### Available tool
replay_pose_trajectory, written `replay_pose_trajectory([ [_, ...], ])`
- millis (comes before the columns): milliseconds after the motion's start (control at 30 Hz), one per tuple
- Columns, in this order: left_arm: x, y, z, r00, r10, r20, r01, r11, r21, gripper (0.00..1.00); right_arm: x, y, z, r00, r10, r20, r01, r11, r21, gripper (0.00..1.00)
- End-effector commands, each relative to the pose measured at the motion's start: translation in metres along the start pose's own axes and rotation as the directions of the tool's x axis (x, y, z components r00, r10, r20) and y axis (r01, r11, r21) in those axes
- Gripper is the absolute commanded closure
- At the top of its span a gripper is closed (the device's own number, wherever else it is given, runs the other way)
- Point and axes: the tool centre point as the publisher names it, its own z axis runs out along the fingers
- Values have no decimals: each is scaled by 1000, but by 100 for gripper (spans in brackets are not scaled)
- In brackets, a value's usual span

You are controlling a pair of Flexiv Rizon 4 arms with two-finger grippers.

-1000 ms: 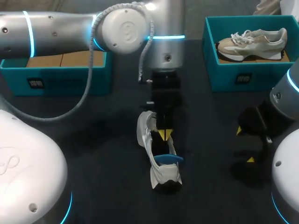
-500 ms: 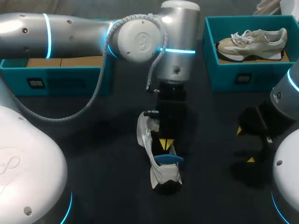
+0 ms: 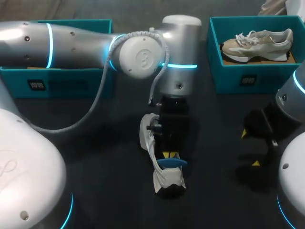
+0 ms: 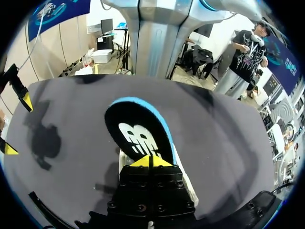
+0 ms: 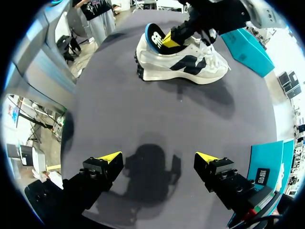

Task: Take the shoe out of the shoebox, open the shoe tongue, remove and reinsert the insole, then place the shoe into the shoebox

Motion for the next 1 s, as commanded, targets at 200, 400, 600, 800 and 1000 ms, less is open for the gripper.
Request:
replay_pose_trajectory([
  [200,-1,11,29,1000,-1,0,1,1000,-30,100,2,0,0,1000,0,2,0,1000,3,0],
  [400,-7,20,40,1000,2,1,-2,992,-129,100,2,0,0,1000,0,2,0,1000,3,0],
  [600,-10,31,55,1000,13,-3,-13,984,-178,100,2,0,0,1000,0,2,0,1000,3,0],
  [800,-7,56,58,997,-72,18,74,959,-274,100,2,0,0,1000,0,2,0,1000,3,0],
  [1000,4,80,35,987,-137,89,159,930,-331,100,2,0,0,1000,0,2,0,1000,3,0],
])
